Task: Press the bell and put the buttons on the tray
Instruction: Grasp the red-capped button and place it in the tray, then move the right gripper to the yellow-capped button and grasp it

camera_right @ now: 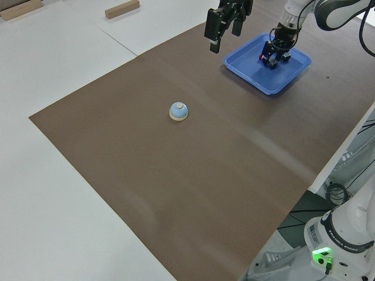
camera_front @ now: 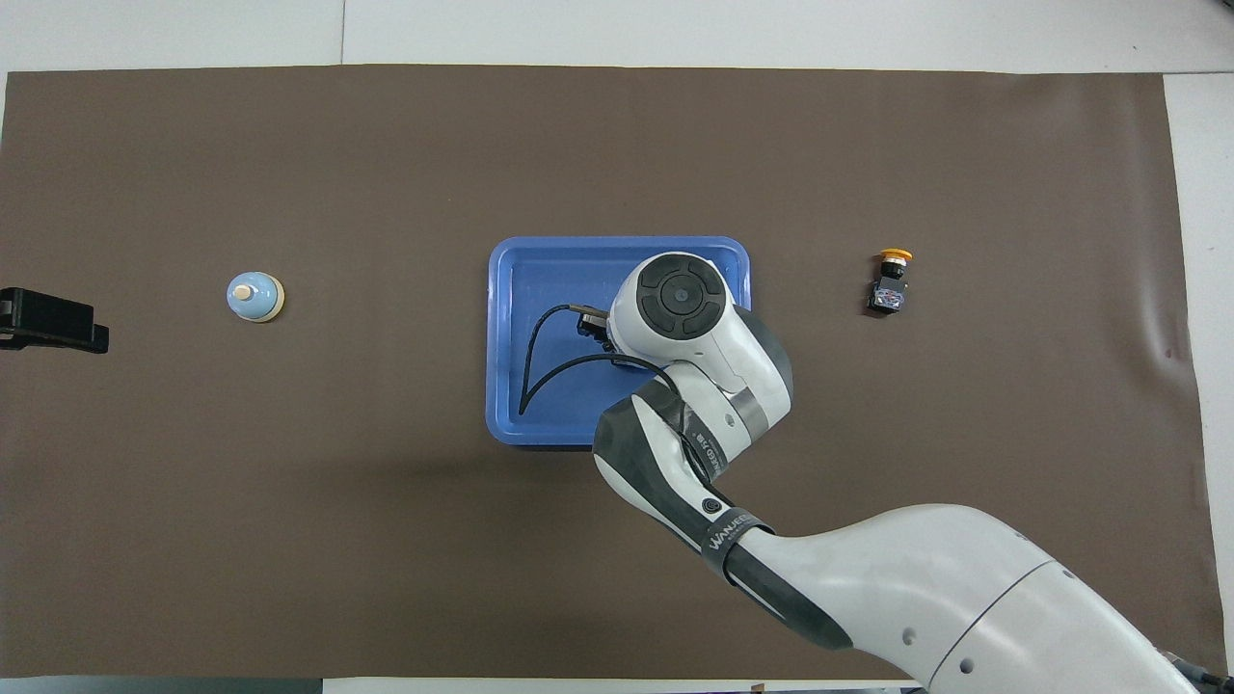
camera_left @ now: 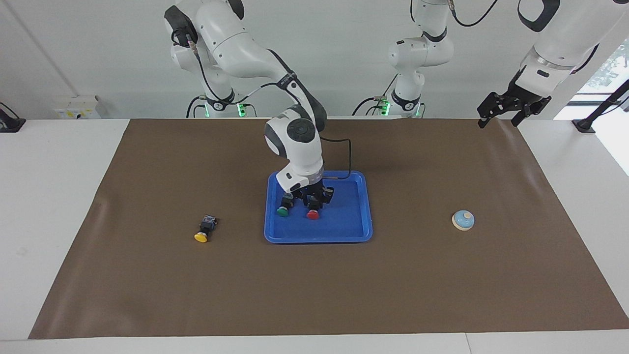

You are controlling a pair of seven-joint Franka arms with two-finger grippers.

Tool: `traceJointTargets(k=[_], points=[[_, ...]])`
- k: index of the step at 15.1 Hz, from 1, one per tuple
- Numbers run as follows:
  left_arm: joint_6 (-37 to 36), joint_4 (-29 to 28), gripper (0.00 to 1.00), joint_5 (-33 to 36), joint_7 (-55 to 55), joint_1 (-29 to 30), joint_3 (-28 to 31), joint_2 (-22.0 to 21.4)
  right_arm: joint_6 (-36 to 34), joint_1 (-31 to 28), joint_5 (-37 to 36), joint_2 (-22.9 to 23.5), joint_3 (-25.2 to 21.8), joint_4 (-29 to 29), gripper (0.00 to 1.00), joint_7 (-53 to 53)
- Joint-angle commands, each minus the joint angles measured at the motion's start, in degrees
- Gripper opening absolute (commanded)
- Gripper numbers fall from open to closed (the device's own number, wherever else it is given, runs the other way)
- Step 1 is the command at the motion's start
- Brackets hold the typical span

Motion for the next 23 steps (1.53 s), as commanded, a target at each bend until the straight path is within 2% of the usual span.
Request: traceJointTargets(k=[1, 3, 6, 11, 15, 20, 23], points=[[-0.8, 0.4, 1.00, -0.4, 0.0, 0.1, 0.0, 0.1, -4.1, -1.3, 0.5, -2.2, 0.4, 1.9, 1.00, 2.7], [-0.8, 0.4, 1.00, -0.4, 0.0, 0.2, 0.0, 0.0, -7.7, -2.8, 0.8, -4.5, 0.1, 2.8, 1.00, 3.0], [-0.8, 0.4, 1.00, -0.4, 0.0, 0.2, 0.0, 0.0, -13.9, -8.5, 0.5, -8.4, 0.0, 4.3, 1.00, 2.0], [-0.8, 0.4, 1.00, -0.4, 0.0, 0.1, 0.0, 0.0, -19.0, -17.8, -0.4, -11.0, -0.2, 2.8, 1.00, -9.3], [-0.8, 0.4, 1.00, -0.4, 0.0, 0.2, 0.0, 0.0, -14.5, -25.2, -0.4, -12.1, -0.4, -3.4, 1.00, -16.4], [-0.8, 0.4, 1.00, -0.4, 0.0, 0.2, 0.0, 0.0, -3.8, -28.8, -0.5, -11.2, -0.5, -10.8, 1.00, -16.1], [-0.8, 0.4, 1.00, -0.4, 0.0, 0.2, 0.0, 0.0, -1.6, -28.8, -2.4, -9.8, -0.5, -11.5, 1.00, -16.4]])
